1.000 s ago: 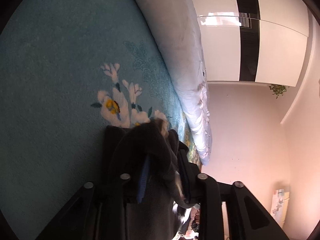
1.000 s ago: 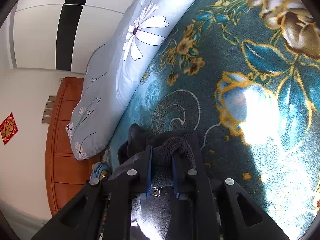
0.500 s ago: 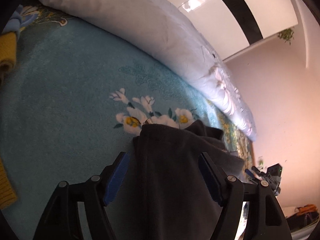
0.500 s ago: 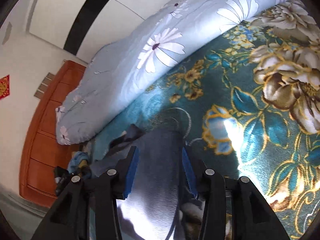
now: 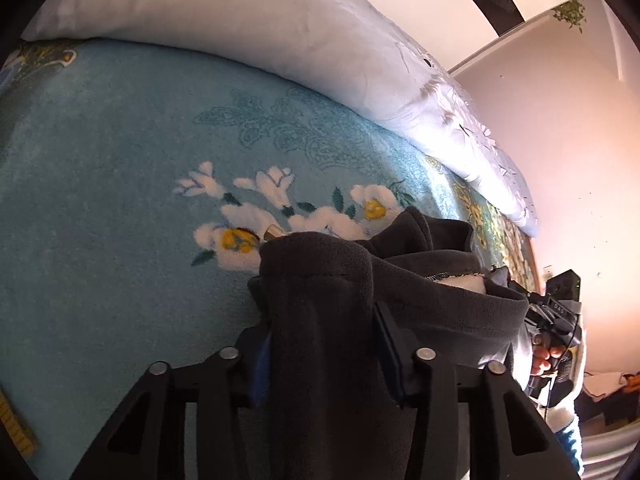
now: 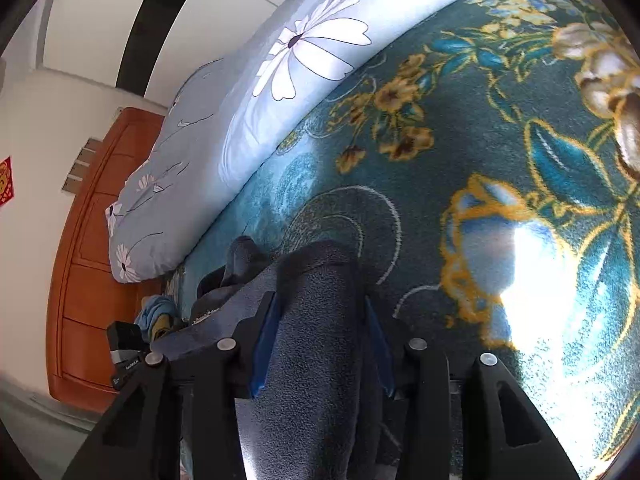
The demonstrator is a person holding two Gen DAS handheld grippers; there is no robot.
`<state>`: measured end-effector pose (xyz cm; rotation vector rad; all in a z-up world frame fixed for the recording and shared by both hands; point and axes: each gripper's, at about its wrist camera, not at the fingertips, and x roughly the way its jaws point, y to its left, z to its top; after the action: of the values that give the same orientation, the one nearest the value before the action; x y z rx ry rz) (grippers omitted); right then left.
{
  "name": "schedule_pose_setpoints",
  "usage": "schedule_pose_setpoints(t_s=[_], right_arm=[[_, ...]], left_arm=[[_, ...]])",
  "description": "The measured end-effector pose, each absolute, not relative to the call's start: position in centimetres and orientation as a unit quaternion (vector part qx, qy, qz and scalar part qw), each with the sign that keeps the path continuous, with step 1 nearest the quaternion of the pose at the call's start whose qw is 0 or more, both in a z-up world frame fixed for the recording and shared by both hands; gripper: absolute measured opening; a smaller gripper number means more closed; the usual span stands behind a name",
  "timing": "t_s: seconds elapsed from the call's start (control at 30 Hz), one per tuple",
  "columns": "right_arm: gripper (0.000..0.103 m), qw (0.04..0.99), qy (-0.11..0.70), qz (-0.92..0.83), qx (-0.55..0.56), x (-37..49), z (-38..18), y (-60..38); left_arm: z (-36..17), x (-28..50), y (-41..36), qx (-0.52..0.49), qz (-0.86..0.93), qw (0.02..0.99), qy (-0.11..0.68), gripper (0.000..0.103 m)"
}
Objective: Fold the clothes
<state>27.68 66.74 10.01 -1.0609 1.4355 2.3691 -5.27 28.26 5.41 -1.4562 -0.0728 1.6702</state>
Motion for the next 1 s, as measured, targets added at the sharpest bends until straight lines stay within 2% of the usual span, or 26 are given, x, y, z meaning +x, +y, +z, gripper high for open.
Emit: schedule_pose_setpoints(t_s=[0.03, 0.1, 0.13, 0.17, 0.37, 0.43, 0.53, 0.8, 1.0], right_arm=[[0.029, 0.092, 0.473, 0.800, -0.357, 27.6, 10.4, 66.6], [0.014, 0.090, 0.461, 0.811, -0.348, 27.7, 11.2, 66.2], [0.012, 0.090, 0.453, 0.818, -0.344, 27.7, 11.7, 66.0], [0.010, 0.089, 0.444, 0.823, -0.342, 27.6, 12.2, 65.8], [0.009, 0.087, 0.406, 0.860, -0.297, 28.4, 16.7, 65.4], [0.009, 0.096, 0.400, 0.867, -0.279, 28.8, 17.8, 65.9], [0.009, 0.121, 0.408, 0.857, -0.290, 28.0, 16.7, 67.0], [0.009, 0.142, 0.454, 0.801, -0.362, 26.9, 8.6, 68.6], [0.010, 0.139, 0.459, 0.799, -0.363, 27.1, 8.2, 68.3]], left_arm=[[5.7, -5.1, 28.2, -0.582, 0.680, 0.445, -0.023, 0.036], [6.6, -4.6, 28.1, -0.563, 0.697, 0.444, -0.007, 0.030], [7.2, -4.2, 28.0, -0.551, 0.703, 0.449, -0.001, 0.019], [7.8, -3.8, 28.0, -0.539, 0.709, 0.454, 0.005, 0.013], [13.3, -4.1, 25.4, -0.459, 0.730, 0.503, -0.058, 0.012], [13.6, -5.1, 25.2, -0.452, 0.739, 0.496, -0.063, 0.012], [10.2, -7.4, 26.1, -0.500, 0.728, 0.464, -0.069, 0.012], [2.6, -9.1, 26.8, -0.572, 0.699, 0.421, -0.079, 0.012], [3.6, -8.2, 26.7, -0.571, 0.698, 0.426, -0.076, 0.016]])
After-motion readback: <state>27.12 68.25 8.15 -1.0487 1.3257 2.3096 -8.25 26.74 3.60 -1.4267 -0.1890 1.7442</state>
